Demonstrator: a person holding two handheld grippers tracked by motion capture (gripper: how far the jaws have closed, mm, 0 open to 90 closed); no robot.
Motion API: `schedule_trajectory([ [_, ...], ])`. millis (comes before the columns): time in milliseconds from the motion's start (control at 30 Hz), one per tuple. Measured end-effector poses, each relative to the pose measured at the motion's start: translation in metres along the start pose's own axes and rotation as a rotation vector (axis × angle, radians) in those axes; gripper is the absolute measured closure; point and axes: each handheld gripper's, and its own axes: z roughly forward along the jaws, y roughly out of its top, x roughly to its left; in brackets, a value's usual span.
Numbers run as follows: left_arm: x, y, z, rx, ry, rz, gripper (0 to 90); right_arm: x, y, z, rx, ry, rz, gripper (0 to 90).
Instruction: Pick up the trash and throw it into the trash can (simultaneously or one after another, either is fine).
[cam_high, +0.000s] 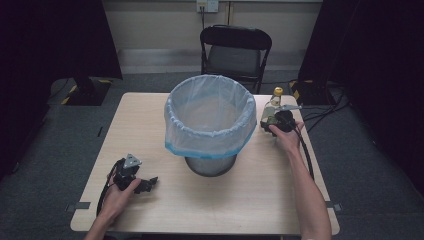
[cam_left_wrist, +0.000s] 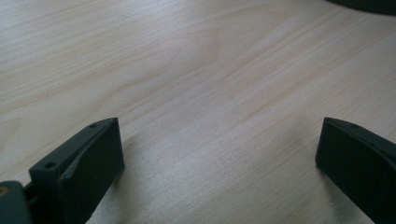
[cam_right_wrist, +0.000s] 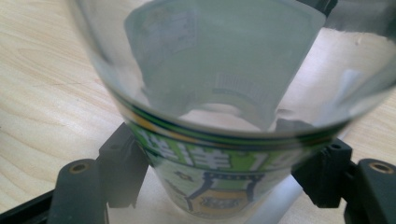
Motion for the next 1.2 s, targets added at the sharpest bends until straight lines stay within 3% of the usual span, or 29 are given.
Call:
schedule_trajectory([
  [500,0.0,0.0,0.0,0.0,0.0,0.001,0.3,0.003,0.005,-0.014,-0.046,0.047,0.067,27.7],
  [900,0.0,0.0,0.0,-0.001,0.001,-0.001,0.3,0.016,0.015,-0.038,-0.094,0.089,0.062,27.7],
  [1067,0.0,0.0,0.0,-0.002,0.001,-0.001,0.3,0.021,0.018,-0.054,-0.159,0.095,0.075,27.7],
  [1200,0.0,0.0,0.0,-0.001,0.002,-0.001,0.3,0.024,0.016,-0.063,-0.171,0.095,0.076,27.7],
])
